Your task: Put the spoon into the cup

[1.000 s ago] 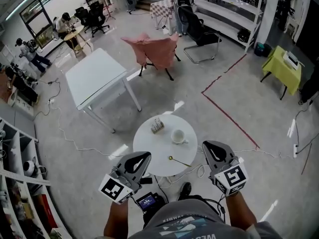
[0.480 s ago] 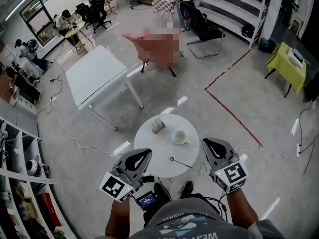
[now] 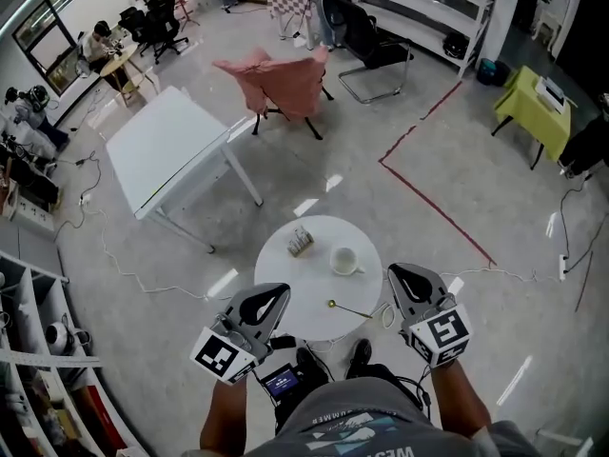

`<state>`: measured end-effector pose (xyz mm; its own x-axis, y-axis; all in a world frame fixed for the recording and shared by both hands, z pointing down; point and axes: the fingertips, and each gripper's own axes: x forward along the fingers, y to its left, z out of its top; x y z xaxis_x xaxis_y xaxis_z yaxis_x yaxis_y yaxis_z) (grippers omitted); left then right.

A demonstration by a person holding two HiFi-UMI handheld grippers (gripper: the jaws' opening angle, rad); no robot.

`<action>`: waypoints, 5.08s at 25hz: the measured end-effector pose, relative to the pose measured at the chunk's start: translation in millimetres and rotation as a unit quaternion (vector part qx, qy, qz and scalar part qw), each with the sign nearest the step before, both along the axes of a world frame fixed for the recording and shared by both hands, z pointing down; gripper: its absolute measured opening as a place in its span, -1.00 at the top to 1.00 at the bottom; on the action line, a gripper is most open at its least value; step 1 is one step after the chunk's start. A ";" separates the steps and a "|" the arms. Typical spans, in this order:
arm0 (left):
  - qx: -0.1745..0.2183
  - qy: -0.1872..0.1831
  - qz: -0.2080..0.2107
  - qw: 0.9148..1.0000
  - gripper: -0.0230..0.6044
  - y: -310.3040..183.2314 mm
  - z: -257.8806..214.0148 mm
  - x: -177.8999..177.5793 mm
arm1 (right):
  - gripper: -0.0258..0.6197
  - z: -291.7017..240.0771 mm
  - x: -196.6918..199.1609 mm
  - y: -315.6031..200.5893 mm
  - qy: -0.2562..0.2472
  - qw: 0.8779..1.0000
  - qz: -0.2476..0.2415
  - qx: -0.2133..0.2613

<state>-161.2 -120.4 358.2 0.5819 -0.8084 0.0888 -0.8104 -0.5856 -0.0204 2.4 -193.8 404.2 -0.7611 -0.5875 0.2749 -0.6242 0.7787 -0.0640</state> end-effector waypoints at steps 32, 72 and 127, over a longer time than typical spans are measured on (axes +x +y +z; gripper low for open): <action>-0.110 0.004 0.015 0.994 0.93 11.6 77.9 -9.3 | 0.91 186.4 15.2 6.7 -0.005 0.983 0.085 -0.163; -0.213 -0.001 0.034 0.976 0.93 20.0 145.6 10.7 | 0.53 425.4 40.9 101.9 -0.113 0.875 0.197 -0.427; -0.148 -0.007 0.015 0.989 0.93 30.9 100.5 -6.1 | 0.91 372.6 38.8 66.9 -0.295 0.820 0.197 -0.450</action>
<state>-167.3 -89.5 458.8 0.6018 -0.7289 0.3265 -0.7938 -0.5910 0.1437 41.1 -126.9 776.8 -0.7180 -0.5810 0.3833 -0.4689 -0.0033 -0.8833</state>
